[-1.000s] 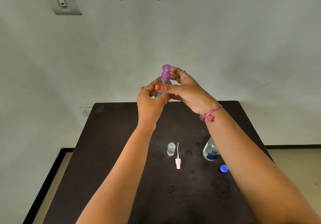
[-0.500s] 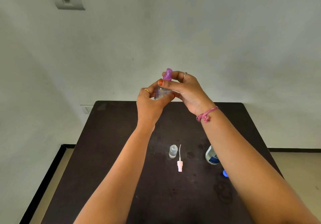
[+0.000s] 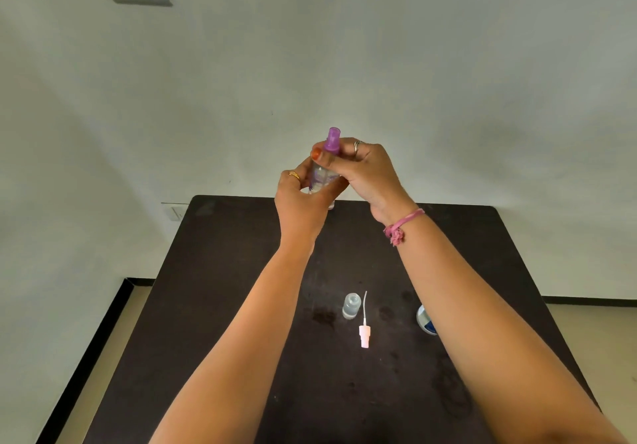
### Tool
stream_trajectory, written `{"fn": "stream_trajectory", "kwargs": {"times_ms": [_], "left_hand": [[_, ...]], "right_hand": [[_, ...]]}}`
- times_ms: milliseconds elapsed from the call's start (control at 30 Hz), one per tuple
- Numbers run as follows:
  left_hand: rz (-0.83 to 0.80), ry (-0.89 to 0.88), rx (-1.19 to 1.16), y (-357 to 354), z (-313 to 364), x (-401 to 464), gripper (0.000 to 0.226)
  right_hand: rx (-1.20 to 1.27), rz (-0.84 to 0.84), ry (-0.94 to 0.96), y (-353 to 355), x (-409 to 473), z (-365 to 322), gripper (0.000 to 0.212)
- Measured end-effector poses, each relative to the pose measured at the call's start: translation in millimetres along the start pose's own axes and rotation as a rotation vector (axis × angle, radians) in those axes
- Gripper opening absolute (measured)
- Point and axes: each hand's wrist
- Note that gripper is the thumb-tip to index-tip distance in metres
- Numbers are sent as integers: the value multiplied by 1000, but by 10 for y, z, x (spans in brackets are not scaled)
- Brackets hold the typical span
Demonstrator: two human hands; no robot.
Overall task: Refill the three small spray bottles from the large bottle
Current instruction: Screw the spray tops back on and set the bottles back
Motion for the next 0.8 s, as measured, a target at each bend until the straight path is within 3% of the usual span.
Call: {"fn": "stream_trajectory", "kwargs": {"times_ms": [233,333,467,800], "left_hand": [[56,26,33,-114,-192,177,44],[53,40,29,-91,-313,262,35],[37,69,17,-44,-549,409,43],[-115,128,201,39,-1213,744,56]], "right_hand": [[-68,209,99,-215,133,333,10],[-81,159,-15,-184,213,449,26],[-171,34,-220,-139,253,653,49],[-230,303,-230,-281,555,1517,38]]}}
Point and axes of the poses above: each hand's wrist, its own x-axis towards the middle knuckle, its own y-axis out of the back of the hand, z = x × y, and after that the axes turned 6 degrees about x, right-handed
